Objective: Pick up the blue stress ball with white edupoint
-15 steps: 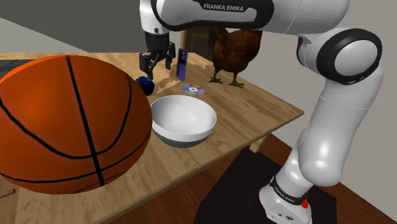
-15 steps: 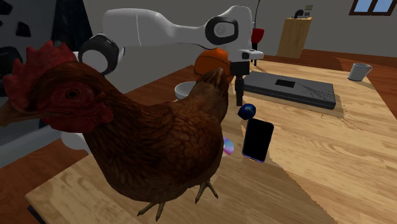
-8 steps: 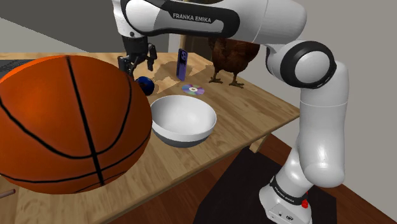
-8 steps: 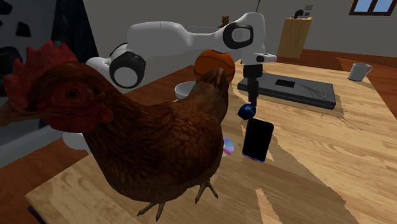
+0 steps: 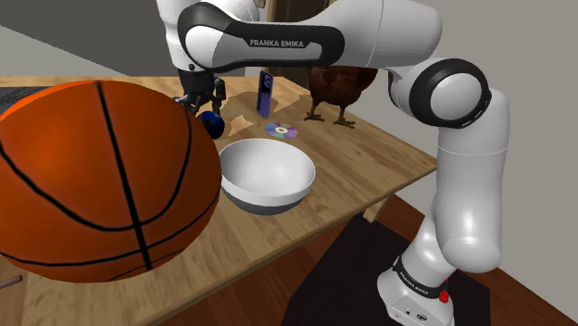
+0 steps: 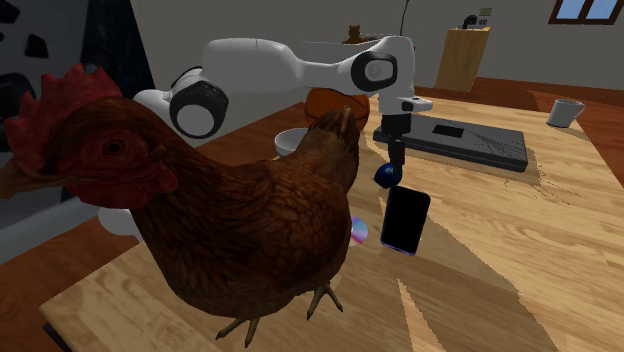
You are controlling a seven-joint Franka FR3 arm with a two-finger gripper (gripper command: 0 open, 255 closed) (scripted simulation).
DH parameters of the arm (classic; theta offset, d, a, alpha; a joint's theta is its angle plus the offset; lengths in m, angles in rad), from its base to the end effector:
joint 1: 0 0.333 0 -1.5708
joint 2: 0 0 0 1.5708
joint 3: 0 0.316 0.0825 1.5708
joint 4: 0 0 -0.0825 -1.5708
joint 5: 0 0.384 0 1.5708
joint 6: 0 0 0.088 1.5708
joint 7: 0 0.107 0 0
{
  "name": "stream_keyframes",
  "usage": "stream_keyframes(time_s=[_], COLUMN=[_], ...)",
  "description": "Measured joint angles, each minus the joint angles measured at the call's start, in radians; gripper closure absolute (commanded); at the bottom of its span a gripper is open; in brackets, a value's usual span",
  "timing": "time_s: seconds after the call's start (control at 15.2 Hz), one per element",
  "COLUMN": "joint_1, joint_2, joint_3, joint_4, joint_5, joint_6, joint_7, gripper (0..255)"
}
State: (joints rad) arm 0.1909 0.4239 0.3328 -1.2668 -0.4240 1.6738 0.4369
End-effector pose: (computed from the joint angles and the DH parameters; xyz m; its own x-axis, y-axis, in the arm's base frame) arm 0.6295 0.2643 0.5301 0.9859 0.1165 0.1203 0.0825 -0.9631 0.2564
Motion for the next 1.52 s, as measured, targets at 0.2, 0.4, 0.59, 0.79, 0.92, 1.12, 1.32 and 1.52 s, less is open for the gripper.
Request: stream_keyframes(time_s=[0.2,0.4,0.59,0.79,0.92,1.12,1.32,1.52], joint_1=[-0.001,-0.001,0.000,0.005,0.010,0.021,0.032,0.046], joint_2=[-0.001,0.000,0.000,0.007,0.013,0.025,0.042,0.064], joint_3=[0.000,0.000,0.000,0.000,0.000,0.000,-0.002,-0.004], joint_4=[-0.002,-0.002,-0.001,0.037,0.068,0.128,0.196,0.272], joint_5=[-0.001,-0.001,-0.001,-0.001,-0.002,-0.005,-0.010,-0.017], joint_6=[0.004,0.006,0.003,-0.029,-0.055,-0.101,-0.150,-0.202], joint_7=[0.001,0.001,0.001,-0.009,-0.015,-0.026,-0.042,-0.056], gripper=[255,255,255,255,255,255,255,255])
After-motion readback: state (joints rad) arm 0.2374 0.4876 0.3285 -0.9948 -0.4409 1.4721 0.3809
